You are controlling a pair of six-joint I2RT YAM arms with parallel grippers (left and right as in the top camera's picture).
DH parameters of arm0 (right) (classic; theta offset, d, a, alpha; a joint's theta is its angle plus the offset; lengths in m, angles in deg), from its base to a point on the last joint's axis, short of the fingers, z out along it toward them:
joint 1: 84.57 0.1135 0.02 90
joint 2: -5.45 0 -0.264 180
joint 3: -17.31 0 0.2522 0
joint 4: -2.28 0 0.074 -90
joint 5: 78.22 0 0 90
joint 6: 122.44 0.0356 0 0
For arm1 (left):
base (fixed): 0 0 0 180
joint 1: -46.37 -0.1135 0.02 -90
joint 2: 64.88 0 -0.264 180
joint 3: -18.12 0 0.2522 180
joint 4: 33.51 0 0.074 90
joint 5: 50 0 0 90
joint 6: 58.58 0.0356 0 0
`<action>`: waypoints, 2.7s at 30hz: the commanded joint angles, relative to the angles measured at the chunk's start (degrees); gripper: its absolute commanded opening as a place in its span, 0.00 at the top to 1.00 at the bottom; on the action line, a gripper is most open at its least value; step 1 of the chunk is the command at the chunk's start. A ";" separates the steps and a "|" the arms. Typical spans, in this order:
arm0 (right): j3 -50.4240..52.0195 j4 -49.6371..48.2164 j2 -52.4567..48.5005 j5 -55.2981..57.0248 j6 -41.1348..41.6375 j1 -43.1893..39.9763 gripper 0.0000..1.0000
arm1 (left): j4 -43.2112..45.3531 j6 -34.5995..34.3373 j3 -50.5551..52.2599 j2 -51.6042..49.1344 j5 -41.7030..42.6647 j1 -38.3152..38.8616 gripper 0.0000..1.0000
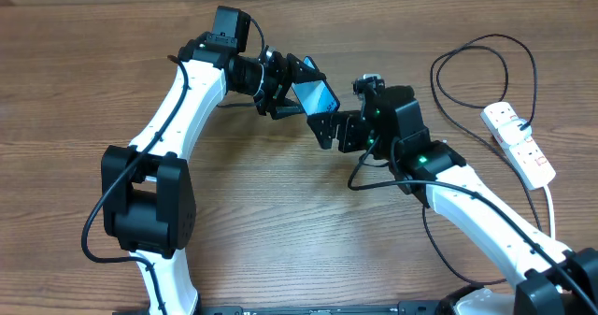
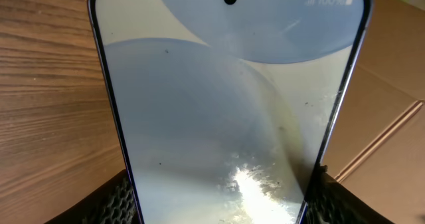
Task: Plug charger to phone and switch on socket
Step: 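Swing the right gripper toward the phone held by the left gripper, then grasp the phone's side edge with the right gripper and release left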
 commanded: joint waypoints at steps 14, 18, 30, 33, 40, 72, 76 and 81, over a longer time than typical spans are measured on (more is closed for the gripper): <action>-0.09 -8.98 -1.62 -0.22 6.27 0.17 0.38 | 0.35 -1.73 -1.60 -0.20 2.78 1.60 0.60; -0.09 -8.85 -1.64 -0.20 6.51 0.17 0.44 | 0.50 -2.80 -1.60 -0.20 2.91 1.81 0.60; -0.09 -8.83 -1.64 0.00 6.51 0.17 0.56 | 3.72 -6.64 -1.60 -0.20 2.80 3.98 0.60; -0.09 -8.83 -1.64 -0.02 6.54 0.20 0.61 | 3.69 -6.62 -1.60 -0.20 2.62 4.33 0.61; -0.09 -8.79 -1.64 -0.04 7.82 0.20 0.71 | 3.69 -6.67 -1.60 -0.17 1.31 5.20 0.61; -0.09 -7.72 -1.62 -8.15 28.00 0.17 0.96 | 7.26 -4.85 -1.68 -0.17 -3.32 2.75 0.00; -0.09 -5.73 -1.62 -8.22 33.31 0.11 0.96 | 8.17 0.04 -2.08 0.26 1.33 -0.42 0.00; -0.09 -0.85 -1.62 -9.14 45.83 0.11 0.96 | -0.13 12.39 -2.19 4.39 0.94 -5.92 0.00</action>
